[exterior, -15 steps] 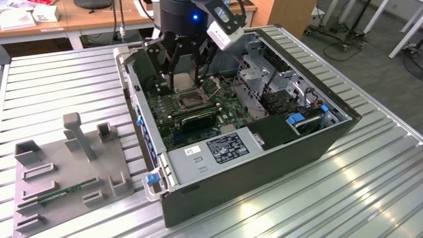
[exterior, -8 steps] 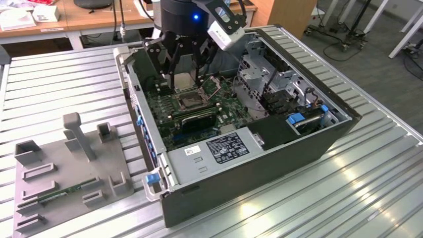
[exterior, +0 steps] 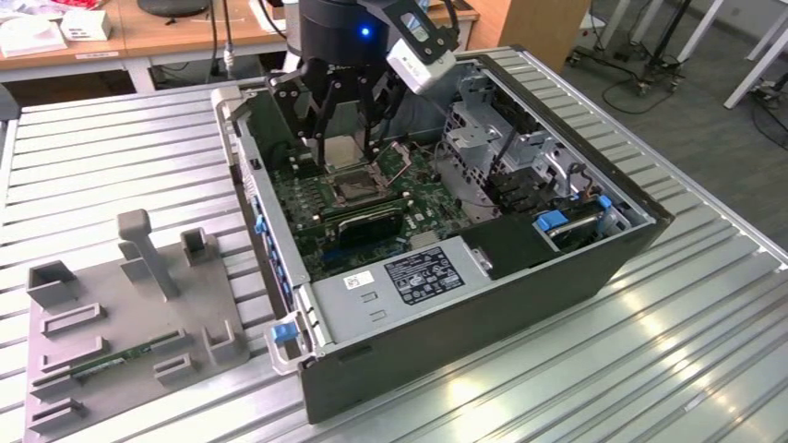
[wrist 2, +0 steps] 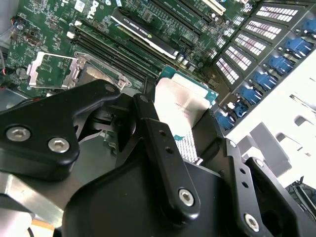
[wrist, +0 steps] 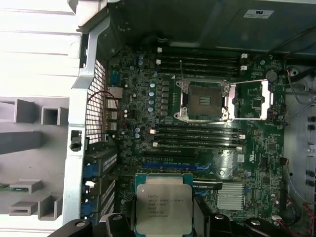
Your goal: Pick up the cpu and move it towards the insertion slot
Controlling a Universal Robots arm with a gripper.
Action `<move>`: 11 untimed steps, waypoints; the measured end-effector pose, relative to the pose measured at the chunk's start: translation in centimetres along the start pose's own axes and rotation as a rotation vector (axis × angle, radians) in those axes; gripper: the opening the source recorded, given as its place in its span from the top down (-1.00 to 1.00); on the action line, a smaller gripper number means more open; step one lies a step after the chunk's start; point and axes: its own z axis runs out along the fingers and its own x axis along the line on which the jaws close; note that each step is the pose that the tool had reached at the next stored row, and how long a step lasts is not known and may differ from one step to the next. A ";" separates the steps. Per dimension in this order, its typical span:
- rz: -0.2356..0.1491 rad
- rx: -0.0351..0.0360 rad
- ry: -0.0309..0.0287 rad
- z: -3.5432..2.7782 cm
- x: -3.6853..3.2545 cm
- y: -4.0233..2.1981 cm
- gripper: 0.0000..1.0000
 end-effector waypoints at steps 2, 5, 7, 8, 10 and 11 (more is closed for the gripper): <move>0.000 0.0001 0.0000 0.00 -0.23 0.00 -0.09; 0.000 0.0000 0.0000 0.00 -0.88 -0.03 -0.09; 0.000 0.0000 0.0000 0.00 -1.38 -0.05 -0.09; 0.000 0.0000 0.0000 0.00 -1.65 -0.06 -0.09; 0.000 0.0000 -0.0001 0.01 -2.18 -0.08 -0.09; 0.000 0.0000 0.0000 0.01 -2.45 -0.09 -0.09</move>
